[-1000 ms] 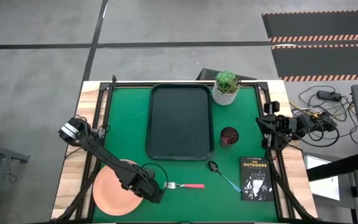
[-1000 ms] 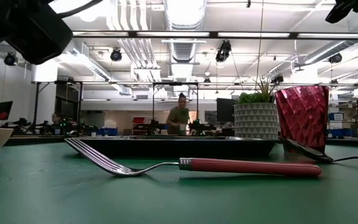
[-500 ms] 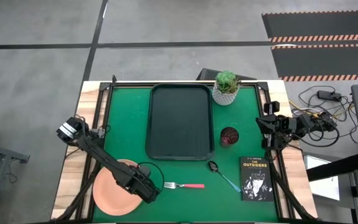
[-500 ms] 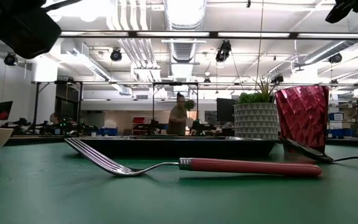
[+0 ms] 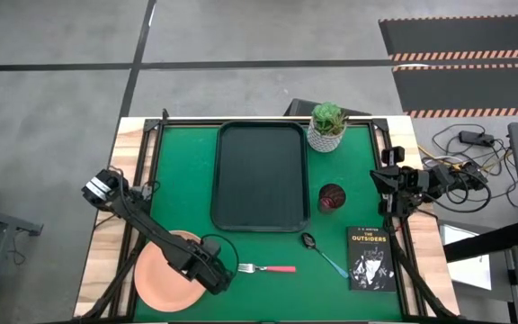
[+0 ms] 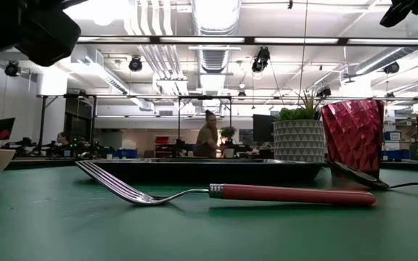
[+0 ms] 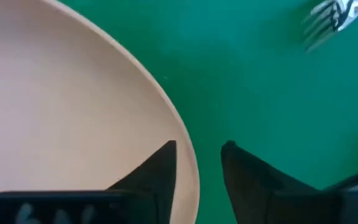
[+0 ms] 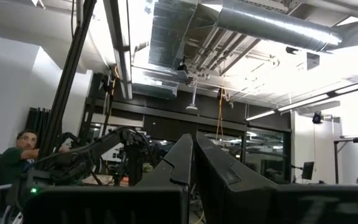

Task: Pick and place plate/cup/fork/spoon on tray
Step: Put the light orange plate on the black tray

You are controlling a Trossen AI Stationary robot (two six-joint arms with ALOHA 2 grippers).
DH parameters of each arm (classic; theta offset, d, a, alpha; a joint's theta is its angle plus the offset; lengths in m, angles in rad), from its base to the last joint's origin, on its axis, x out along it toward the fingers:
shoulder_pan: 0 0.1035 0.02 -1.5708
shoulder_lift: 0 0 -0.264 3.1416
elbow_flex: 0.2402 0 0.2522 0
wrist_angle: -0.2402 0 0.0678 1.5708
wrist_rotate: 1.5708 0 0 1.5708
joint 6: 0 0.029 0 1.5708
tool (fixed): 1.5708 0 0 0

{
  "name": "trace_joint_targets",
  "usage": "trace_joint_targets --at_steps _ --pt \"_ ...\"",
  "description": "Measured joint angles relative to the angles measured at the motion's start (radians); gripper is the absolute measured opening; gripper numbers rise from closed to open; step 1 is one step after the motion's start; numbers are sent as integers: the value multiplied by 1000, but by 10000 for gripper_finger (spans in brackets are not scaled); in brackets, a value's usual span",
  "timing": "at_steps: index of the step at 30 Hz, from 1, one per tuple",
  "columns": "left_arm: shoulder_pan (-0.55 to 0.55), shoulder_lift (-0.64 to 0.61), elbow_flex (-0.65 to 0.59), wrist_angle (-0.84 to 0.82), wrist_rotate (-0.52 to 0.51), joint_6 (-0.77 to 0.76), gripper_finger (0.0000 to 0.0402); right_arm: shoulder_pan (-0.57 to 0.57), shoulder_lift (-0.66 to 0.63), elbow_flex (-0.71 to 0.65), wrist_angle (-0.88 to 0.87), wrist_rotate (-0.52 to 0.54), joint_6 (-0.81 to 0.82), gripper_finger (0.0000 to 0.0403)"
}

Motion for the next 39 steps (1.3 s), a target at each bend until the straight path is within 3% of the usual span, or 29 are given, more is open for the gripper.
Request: trace_joint_targets --at_steps 14,22,26,33,39 --pt "-5 0 -107 104 -35 -53 116 0 0 0 -1 0 0 9" --pt "-10 -2 -107 127 -29 -54 21 0 0 0 -1 0 0 9" --pt "-20 -2 -87 109 -19 -23 11 0 0 0 -1 0 0 9" --pt "-28 -23 14 -63 24 9 7 0 0 0 -1 0 -1 9" --pt "-34 -35 124 -224 -71 88 6 0 0 0 -1 0 -2 9"
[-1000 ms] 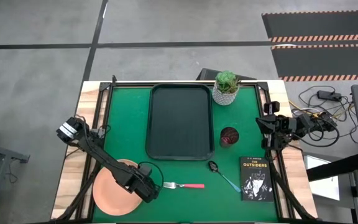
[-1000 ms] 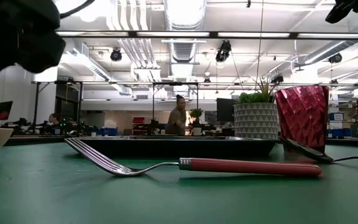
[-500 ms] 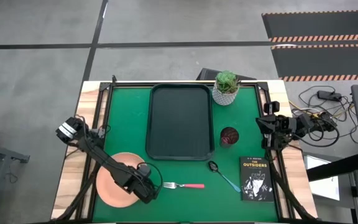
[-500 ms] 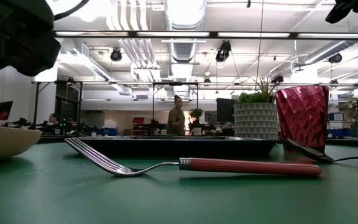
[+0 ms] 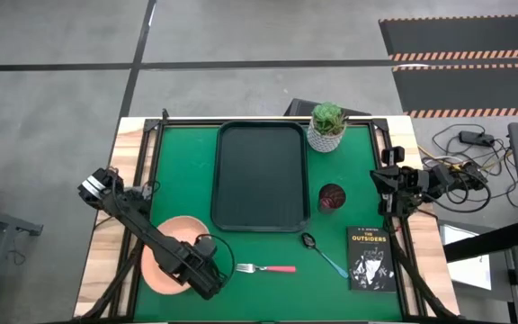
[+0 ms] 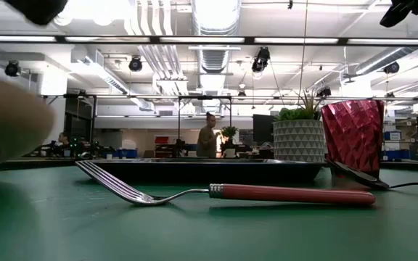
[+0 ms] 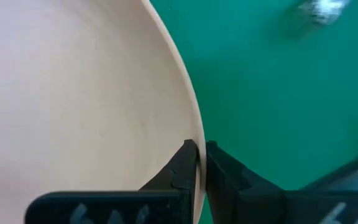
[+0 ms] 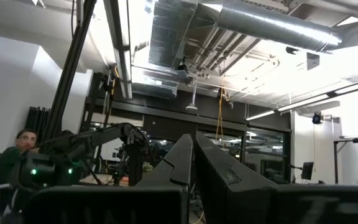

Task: Pick and place plate/cup/fork/spoon on tray
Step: Put the light orange plate on the black tray

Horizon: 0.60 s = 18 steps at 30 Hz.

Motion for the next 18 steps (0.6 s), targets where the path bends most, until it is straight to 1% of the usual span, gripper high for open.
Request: trace_joint_targets --at_steps 3,8,14,18 --pt "11 -3 33 -26 -22 61 6 0 0 0 0 0 1 9" --pt "19 -2 85 -23 -86 124 6 0 0 0 -4 0 3 9" --pt "32 -7 171 -32 -97 228 1 0 0 0 -5 0 3 9" --pt "45 -9 229 -43 -126 322 1 0 0 0 -6 0 3 9"
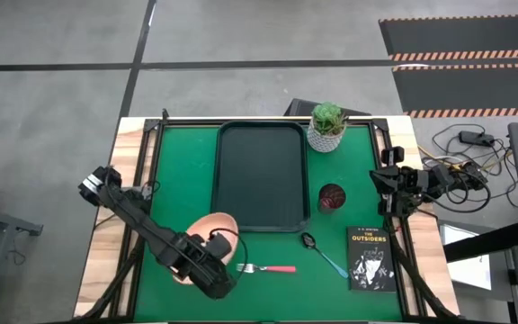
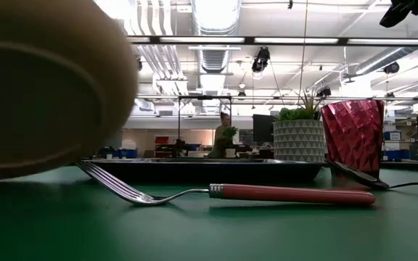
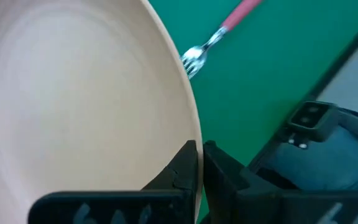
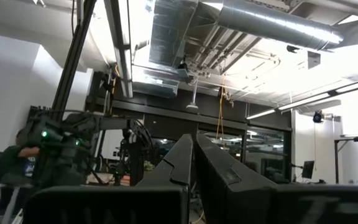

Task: Pick and place plate/cup/fork/spoon on tray
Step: Put the light orange plate on the black tray

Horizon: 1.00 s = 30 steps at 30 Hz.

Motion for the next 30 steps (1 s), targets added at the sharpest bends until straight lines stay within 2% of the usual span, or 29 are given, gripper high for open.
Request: trace_joint_targets --at_steps 6,9,13,16,24,27,30 --pt "21 -1 65 -1 -57 157 1 0 0 0 -1 0 27 9" --pt "40 -1 75 1 -124 257 1 0 0 0 -1 0 35 9" --pt "106 1 62 3 -213 462 0 0 0 0 -2 0 44 9" --pt "179 15 45 18 -243 638 0 0 0 0 -2 0 44 9" --pt "395 122 27 133 -236 1032 0 0 2 -1 -14 0 45 9" --pt "446 165 27 182 -190 1111 0 0 3 -1 -37 0 46 9" --pt "472 207 27 186 -152 1116 0 0 3 -1 -47 0 46 9"
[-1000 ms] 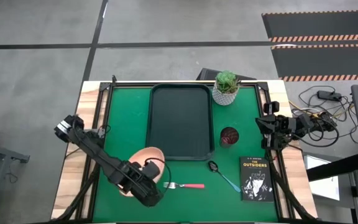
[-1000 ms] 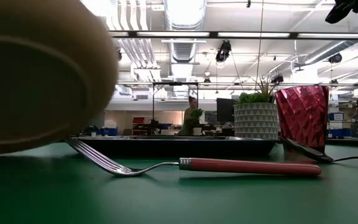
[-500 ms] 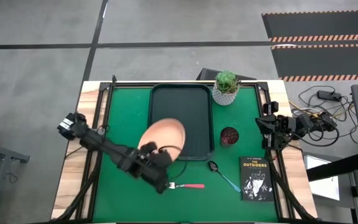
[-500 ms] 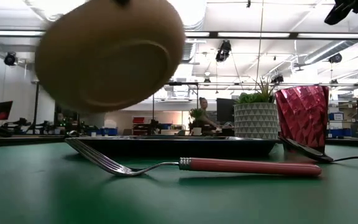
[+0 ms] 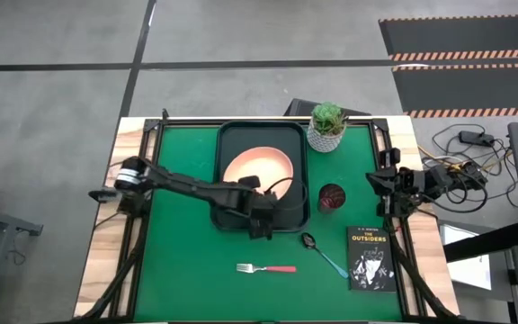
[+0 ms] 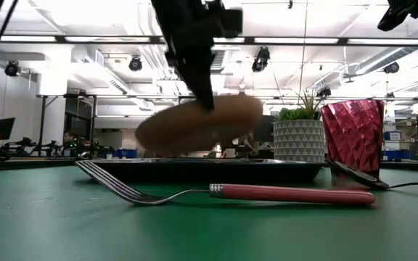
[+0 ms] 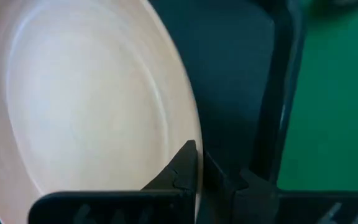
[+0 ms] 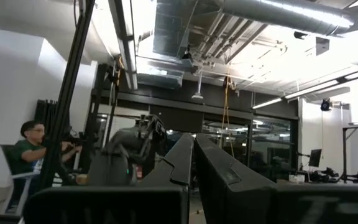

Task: Pick and place plate/cup/fork/spoon on tray
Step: Put the light orange plate on the black tray

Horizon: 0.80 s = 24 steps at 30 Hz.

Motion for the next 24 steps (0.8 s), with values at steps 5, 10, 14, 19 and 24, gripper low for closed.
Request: trace_joint_targets --at_steps 5,10,14,19,24 --pt "0 58 0 1 30 -10 0 0 0 0 -7 0 0 9" --pt "-4 83 -5 -2 43 -65 0 0 0 0 -7 0 0 9" --pt "-4 84 -5 0 50 -98 0 0 0 0 -7 0 0 9" --pt "-4 84 -5 -1 53 -115 0 0 1 0 -7 0 1 9" --pt "-4 84 -10 1 54 -116 7 0 1 0 -7 0 10 9"
